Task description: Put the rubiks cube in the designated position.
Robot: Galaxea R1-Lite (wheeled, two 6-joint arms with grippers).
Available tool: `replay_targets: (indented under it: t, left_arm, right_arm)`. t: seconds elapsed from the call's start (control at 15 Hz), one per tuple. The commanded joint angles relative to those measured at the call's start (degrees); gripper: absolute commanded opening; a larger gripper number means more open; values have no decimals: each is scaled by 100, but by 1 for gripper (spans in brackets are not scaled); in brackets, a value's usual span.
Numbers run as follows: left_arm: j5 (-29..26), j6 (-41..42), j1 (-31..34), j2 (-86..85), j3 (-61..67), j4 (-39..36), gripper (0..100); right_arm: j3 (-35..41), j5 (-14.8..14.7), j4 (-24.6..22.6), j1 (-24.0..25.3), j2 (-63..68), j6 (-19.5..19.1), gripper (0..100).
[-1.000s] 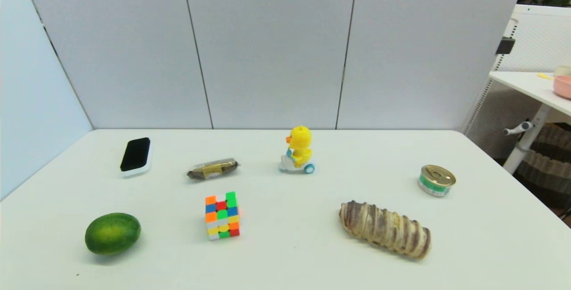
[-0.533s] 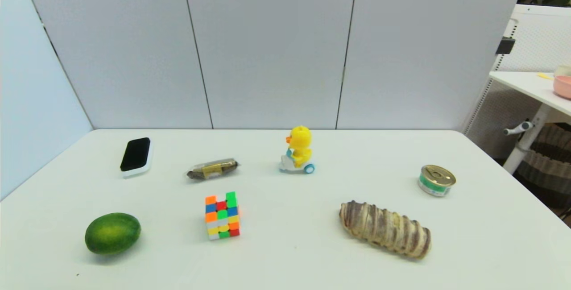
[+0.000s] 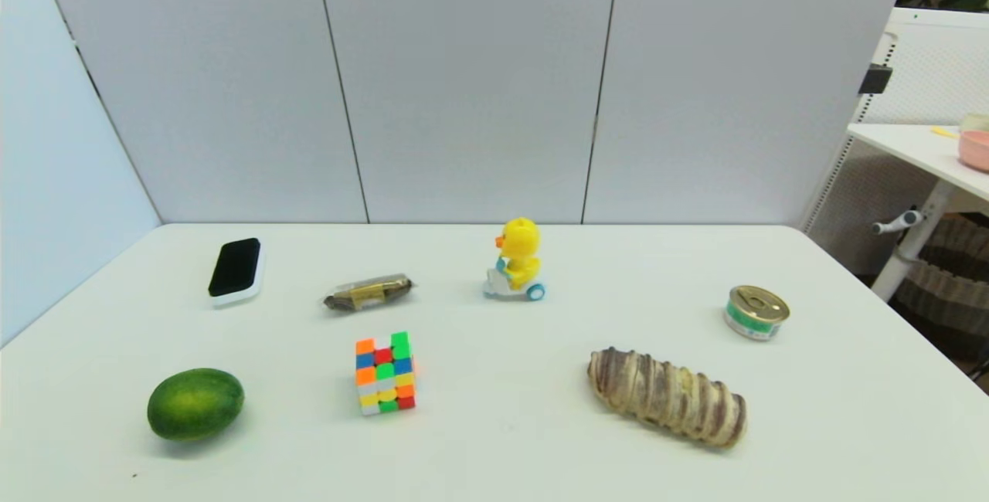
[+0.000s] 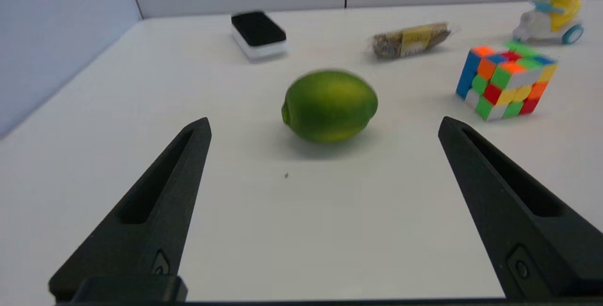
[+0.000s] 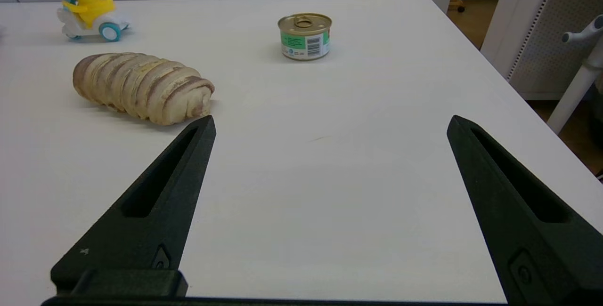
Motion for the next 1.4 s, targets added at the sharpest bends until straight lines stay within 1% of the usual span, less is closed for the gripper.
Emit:
replay_targets:
  t: [0.07,0.13,0.27,0.33,0.53,0.73,0.8,0.87,0.93,1.0,1.07,1.2,1.4]
  left_arm:
    - [-493,225,-236,2211,-2005,15,100]
    - [-546,243,-517,2747,-2400,6,100]
    - [-555,595,-833,3819,-3086,-20,100]
    - [-564,726,-1106,4531,-3587,-20,100]
    - [-581,902,-1809,6078,-4668,24,100]
    - [-616,911,-2328,7203,-5204,24,100]
    - [-994,902,-2451,7563,-5221,15,100]
    - [-1574,929,-2451,7827,-5204,24,100]
    - [-2040,1087,-2451,8056,-5186,33,100]
    - [-2216,1342,-2424,8240,-5177,50,100]
    - [-2207,1605,-2416,8407,-5177,156,100]
    - [-2216,2071,-2424,8644,-5186,622,100]
    - [-2207,2590,-2416,8855,-5186,1211,100]
  right_arm:
    - [-4,-2,-6,2,7,3,100]
    - [-4,-2,-6,2,7,3,100]
    - [5,-2,-6,2,7,3,100]
    - [-4,-2,-6,2,7,3,100]
    - [-4,-2,-6,2,7,3,100]
    - [-4,-2,-6,2,7,3,100]
    - [-4,-2,2,2,7,3,100]
    - [-4,-2,-6,2,7,3,100]
    - [5,-2,-6,2,7,3,100]
    - [-4,-2,-6,2,7,3,100]
    - [-4,-2,-6,2,7,3,100]
    - [-4,-2,-6,2,7,12,100]
    - [5,-2,-6,2,7,3,100]
